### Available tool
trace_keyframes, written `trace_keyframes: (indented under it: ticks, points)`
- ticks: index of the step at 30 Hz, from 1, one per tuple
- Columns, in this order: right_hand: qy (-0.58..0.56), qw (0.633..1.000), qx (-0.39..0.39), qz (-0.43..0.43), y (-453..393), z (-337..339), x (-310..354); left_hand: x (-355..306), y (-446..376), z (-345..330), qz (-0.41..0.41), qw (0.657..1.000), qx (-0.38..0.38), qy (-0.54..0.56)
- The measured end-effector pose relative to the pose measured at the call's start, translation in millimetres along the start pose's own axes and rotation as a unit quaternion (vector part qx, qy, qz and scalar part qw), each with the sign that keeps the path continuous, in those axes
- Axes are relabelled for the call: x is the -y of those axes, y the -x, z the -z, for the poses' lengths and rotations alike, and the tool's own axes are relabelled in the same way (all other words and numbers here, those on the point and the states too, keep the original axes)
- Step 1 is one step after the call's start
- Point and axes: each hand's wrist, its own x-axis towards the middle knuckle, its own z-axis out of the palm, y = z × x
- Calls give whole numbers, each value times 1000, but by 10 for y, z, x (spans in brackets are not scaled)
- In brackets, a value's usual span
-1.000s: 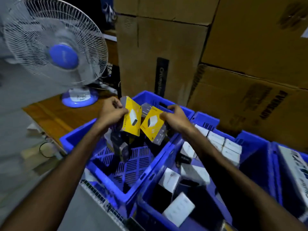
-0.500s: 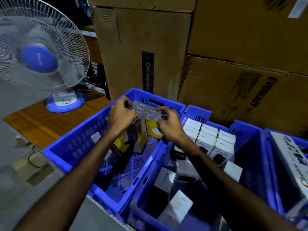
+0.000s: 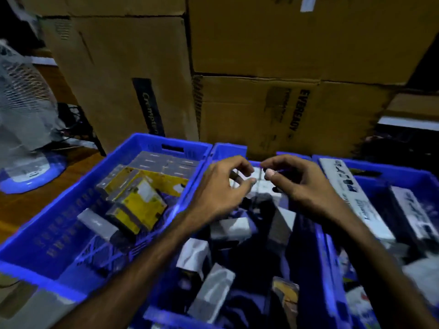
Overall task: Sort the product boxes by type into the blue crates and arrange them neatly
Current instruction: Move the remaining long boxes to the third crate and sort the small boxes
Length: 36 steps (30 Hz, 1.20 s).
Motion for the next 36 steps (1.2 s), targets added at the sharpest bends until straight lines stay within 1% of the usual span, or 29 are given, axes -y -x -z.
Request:
trace_keyframes:
  ticks: [4,11,13,14,16,17,20,23,25,27,29,31,32,33,34,36]
  points:
    - [31,999,-41,2,296,655,-48,-396,-164,-435,-52,996,64,23]
    - [70,987,-143,-38,873,1783,-270,-982,-381,-1140,-134,982,127,46]
    - [95,983,-150,-53,994,2055,-366,-1127,-414,-1347,-158,976,146,42]
    - [110,982,-141,-65,1039,2165,-417,-1184,-425,-1445,-170,972,157,35]
    - [151,978,-100,-100,1094,2332,-561,-1251,-436,-1617,-210,960,184,-1]
    - [178,974,-67,-120,1107,2394,-638,-1275,-430,-1695,-233,951,203,-28]
    - [232,951,60,-193,1094,2483,-945,-1285,-342,-1878,-285,915,255,-130]
    - [314,906,155,-240,1040,2443,-1241,-1203,-164,-2001,-316,883,269,-220]
    - [375,874,206,-229,992,2333,-1400,-1118,-60,-2050,-325,871,268,-254]
    - [421,846,259,-200,925,2228,-1518,-1046,4,-2092,-320,870,261,-270]
    - [446,828,301,-159,844,2129,-1662,-994,52,-2124,-310,876,250,-272]
    - [446,824,325,-130,766,2059,-1828,-970,92,-2140,-301,885,238,-262]
    - [441,821,335,-136,723,2052,-1915,-961,110,-2143,-297,891,230,-256]
    - [450,807,356,-143,676,2051,-1985,-950,124,-2140,-294,896,221,-249]
    - [457,791,381,-141,645,2034,-1963,-935,136,-2135,-291,901,212,-243]
    - [459,774,408,-156,610,1998,-1828,-900,140,-2128,-285,909,197,-233]
